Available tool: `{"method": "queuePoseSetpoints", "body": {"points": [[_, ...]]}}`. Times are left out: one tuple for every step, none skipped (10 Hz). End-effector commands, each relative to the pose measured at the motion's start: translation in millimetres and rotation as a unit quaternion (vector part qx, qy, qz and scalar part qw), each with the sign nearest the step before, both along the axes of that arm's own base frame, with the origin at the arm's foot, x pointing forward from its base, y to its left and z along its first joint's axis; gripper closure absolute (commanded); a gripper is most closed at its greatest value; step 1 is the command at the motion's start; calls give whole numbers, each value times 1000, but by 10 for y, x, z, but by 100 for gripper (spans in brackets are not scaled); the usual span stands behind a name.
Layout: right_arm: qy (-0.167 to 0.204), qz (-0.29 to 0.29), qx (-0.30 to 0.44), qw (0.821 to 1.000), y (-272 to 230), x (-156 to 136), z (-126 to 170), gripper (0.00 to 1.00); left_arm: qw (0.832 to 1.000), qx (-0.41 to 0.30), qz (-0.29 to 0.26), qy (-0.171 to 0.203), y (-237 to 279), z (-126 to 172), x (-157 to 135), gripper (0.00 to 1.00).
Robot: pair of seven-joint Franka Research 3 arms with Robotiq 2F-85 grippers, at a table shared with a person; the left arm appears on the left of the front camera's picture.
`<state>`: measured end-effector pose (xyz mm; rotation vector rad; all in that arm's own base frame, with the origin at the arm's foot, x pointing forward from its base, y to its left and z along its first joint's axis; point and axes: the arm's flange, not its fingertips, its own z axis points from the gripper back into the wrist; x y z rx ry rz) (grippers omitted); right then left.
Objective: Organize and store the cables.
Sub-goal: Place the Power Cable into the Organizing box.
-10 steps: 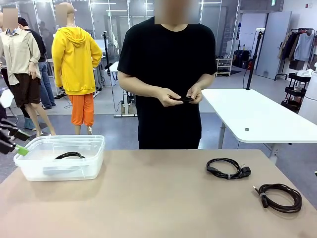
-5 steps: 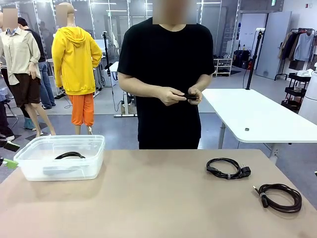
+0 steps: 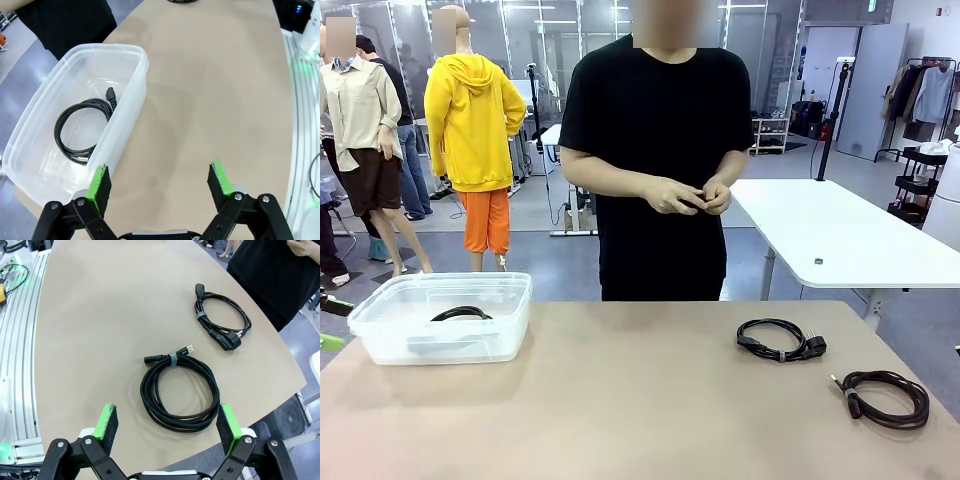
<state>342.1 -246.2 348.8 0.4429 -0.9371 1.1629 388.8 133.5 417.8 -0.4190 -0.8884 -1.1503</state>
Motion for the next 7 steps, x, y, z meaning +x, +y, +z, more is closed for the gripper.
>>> {"method": "queuePoseSetpoints", "body": {"points": [[10,-3,-5,1000,18,-23,28,0,1000,-13,2,-9,102,21,25,2],[10,-3,-5,1000,18,-23,28,0,1000,-10,14,-4,141,-3,10,2],[10,-3,-5,1000,18,-23,28,0,1000,-13,21,-2,154,-19,5,2],[10,-3,-5,1000,18,-23,28,0,1000,-14,22,-11,166,-39,61,2],[10,-3,-5,1000,18,-23,28,0,1000,-1,19,4,145,-14,-27,2],[10,-3,-5,1000,18,-23,28,0,1000,-1,19,4,145,-14,-27,2],[10,-3,-5,1000,18,-23,28,0,1000,-1,19,4,145,-14,-27,2]]}}
